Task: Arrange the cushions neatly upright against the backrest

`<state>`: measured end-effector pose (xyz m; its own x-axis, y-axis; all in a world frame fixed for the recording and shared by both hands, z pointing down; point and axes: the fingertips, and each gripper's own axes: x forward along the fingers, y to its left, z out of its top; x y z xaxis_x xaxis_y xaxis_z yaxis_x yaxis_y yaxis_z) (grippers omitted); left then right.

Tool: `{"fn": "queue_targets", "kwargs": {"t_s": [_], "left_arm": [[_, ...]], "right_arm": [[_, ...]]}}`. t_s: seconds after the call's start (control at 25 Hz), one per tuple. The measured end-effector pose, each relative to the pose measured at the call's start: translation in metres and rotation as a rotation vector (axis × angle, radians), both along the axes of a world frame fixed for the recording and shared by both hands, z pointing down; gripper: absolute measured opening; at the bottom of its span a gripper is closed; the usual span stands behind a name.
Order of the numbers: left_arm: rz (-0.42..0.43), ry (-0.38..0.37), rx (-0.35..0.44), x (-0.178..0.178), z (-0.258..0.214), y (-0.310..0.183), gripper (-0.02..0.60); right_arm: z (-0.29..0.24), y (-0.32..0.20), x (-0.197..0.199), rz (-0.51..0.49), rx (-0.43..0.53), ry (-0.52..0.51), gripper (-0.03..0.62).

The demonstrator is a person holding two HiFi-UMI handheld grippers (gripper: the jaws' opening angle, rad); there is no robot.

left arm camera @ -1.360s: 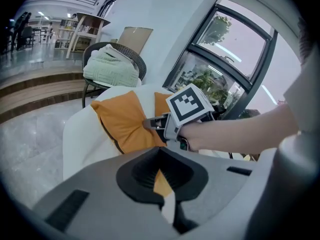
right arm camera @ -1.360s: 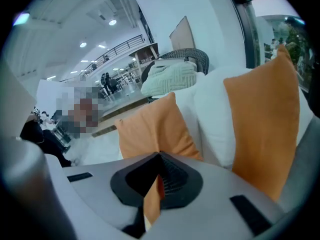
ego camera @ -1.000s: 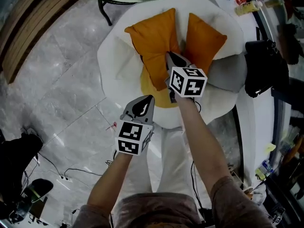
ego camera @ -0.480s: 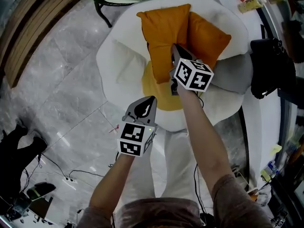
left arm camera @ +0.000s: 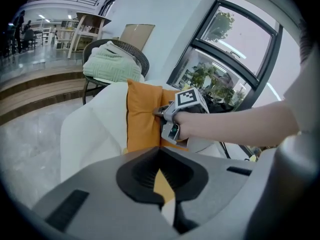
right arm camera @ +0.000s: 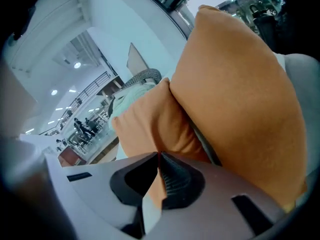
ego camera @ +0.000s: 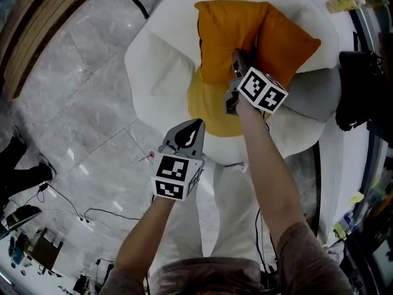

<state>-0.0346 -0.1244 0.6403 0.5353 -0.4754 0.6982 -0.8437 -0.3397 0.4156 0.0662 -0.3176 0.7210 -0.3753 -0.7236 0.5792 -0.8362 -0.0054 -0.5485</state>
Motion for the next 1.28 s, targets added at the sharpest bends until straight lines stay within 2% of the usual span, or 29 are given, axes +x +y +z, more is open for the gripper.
{"fn": "queue_targets", "kwargs": {"t_s": [0.16,0.44,0.68,0.8,1.04,1.28], "left_arm": [[0.001,0.002,-0.006,0.000,0.002,0.005,0.005],[0.005,0.011,0.002,0.006,-0.006,0.004,0.005],[0.014,0.026,0.028,0.011,-0.031,-0.003,0.005],[0.026,0.029,0.042,0.014,-0.053,-0.005,0.005],[0.038,0.044,0.079,0.018,-0.127,-0.005,0.005],[0.123,0.062,0.135,0.028,-0.214,0.005,0.005]], "right_arm": [[-0.002,-0.001,-0.004,-0.048,0.031,0.019,0.034],[-0.010,0.006,-0.003,-0.087,0.020,0.057,0.054],[-0.047,0.019,0.004,-0.103,0.060,0.073,0.052],[-0.074,0.037,0.007,-0.137,0.075,0.097,0.043],[-0.161,0.096,0.004,-0.288,0.108,0.180,0.029],[-0.264,0.158,-0.008,-0.433,0.145,0.154,0.025]]}}
